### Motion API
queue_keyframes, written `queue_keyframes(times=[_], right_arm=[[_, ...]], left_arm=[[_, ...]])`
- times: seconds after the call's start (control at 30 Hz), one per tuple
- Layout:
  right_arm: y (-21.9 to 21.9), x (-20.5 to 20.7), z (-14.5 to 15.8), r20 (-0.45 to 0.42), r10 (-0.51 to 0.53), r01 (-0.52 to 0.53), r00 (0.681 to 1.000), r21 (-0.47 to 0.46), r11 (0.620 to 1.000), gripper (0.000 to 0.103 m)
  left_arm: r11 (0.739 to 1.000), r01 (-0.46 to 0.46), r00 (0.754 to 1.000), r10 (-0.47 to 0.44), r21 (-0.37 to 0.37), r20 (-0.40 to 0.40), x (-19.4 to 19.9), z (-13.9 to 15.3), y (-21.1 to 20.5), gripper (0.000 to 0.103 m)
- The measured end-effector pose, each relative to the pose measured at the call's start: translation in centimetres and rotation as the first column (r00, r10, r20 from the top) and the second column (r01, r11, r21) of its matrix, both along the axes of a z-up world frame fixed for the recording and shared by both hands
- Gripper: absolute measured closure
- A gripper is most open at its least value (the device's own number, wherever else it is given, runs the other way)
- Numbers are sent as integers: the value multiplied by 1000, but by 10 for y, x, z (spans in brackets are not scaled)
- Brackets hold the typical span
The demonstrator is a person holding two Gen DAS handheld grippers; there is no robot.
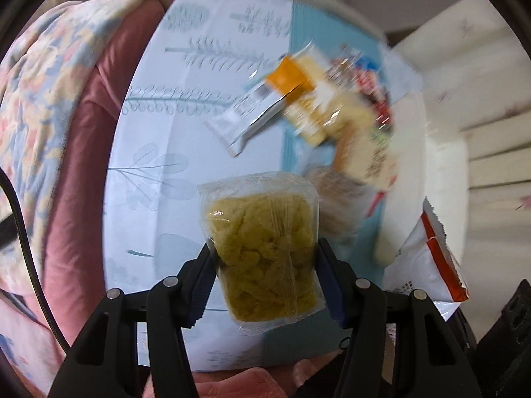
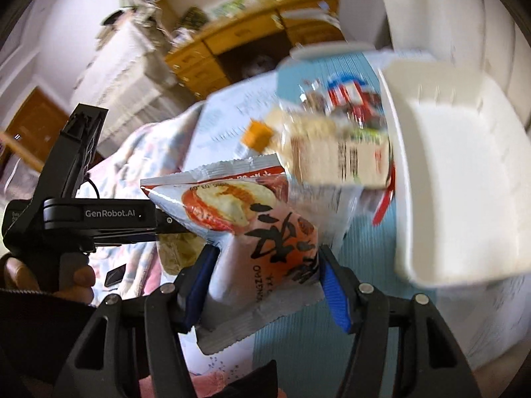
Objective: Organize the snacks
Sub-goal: 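Carry both bags over the white tray and open both grippers to drop them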
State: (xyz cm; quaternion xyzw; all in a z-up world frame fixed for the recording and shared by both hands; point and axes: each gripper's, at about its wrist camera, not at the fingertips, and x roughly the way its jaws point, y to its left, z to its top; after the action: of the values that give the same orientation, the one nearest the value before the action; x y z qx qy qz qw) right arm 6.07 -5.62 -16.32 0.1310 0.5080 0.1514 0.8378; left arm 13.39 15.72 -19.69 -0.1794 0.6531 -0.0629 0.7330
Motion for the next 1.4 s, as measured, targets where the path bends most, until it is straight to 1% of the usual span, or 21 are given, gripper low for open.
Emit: queue_keyframes(times=[0.03,0.07,0.1,0.2,0.33,0.57,0.7,0.83,1.0,1.1,1.17,1.23,1.3,1.4], right_arm=[[-5,1,6,19,13,-13,1000,-1,1000,42],[-9,0,12,41,26,-26,999,-4,1000,42],[-15,-1,17,61,39,-39,997,-4,999,42],[-39,-6,33,109,62,-62,992,-1,998,42],[-70,-7,47,161,73,-72,984,-14,997,41],[-128,-12,57,204,44,-37,978,-41,998,41],[-157,-10,57,203,29,-17,979,-59,998,41],[-183,-6,54,196,13,4,981,-86,996,41],[-212,-2,51,184,-29,50,983,-107,993,41],[-226,-1,48,174,-50,69,984,-104,992,40],[-233,2,42,151,-60,77,987,-113,991,39],[-237,4,38,130,-74,88,989,-111,990,32],[-241,5,37,124,-89,102,988,-101,990,24],[-243,6,36,125,-101,113,987,-100,989,22]], left_arm=[[1000,-15,1000,15,-16,20,-3,2,-5,47],[999,-27,999,28,-32,37,-5,11,-12,47],[999,-35,998,37,-42,50,-3,20,-27,47],[996,-47,994,54,-74,98,-8,31,-56,47],[995,-29,986,43,-93,158,-15,45,-91,47],[993,30,971,-2,-116,238,-18,59,-154,47],[989,67,964,-30,-131,264,-13,60,-191,47],[985,105,960,-65,-137,273,-7,59,-222,47],[978,147,955,-101,-149,279,-2,57,-254,47],[975,164,955,-119,-149,271,1,54,-266,46],[975,172,956,-131,-140,261,2,52,-272,43],[975,174,957,-135,-136,256,3,51,-274,39],[978,171,957,-136,-118,258,3,53,-275,27],[981,162,958,-132,-102,253,3,54,-270,26]])
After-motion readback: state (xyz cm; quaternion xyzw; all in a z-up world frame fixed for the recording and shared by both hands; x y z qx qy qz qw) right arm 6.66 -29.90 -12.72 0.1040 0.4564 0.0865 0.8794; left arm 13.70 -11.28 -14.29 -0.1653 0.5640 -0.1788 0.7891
